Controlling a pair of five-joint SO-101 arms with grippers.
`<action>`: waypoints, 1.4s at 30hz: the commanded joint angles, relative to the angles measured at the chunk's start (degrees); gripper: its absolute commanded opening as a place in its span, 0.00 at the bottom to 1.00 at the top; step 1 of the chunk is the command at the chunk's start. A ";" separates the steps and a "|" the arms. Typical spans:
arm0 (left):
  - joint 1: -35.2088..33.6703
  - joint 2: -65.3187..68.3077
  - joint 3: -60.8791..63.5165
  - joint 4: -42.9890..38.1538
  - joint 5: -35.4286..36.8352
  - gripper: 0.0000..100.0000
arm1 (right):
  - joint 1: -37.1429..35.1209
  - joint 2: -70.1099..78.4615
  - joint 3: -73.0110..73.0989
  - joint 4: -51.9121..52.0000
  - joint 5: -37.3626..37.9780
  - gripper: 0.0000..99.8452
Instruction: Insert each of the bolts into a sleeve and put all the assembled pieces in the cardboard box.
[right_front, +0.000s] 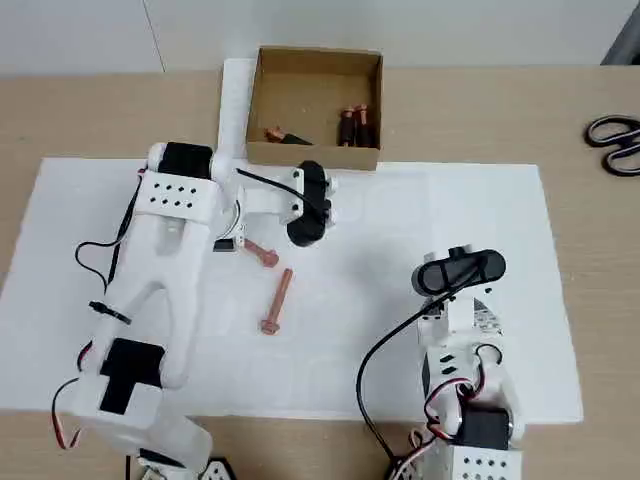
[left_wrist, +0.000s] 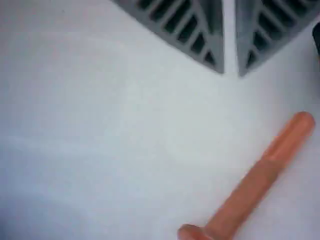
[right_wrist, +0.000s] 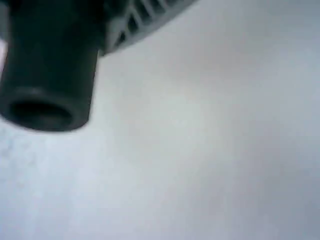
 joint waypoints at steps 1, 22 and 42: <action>0.35 -0.35 -2.59 -3.87 -9.14 0.01 | 0.57 -0.66 -0.62 -1.63 -1.93 0.00; 2.37 20.84 -17.54 2.64 -9.49 0.10 | 0.57 -0.66 -0.53 -1.71 -7.65 0.00; 3.87 30.51 -17.54 -3.08 -9.23 0.10 | 0.57 -0.66 -0.35 -1.71 -7.82 0.00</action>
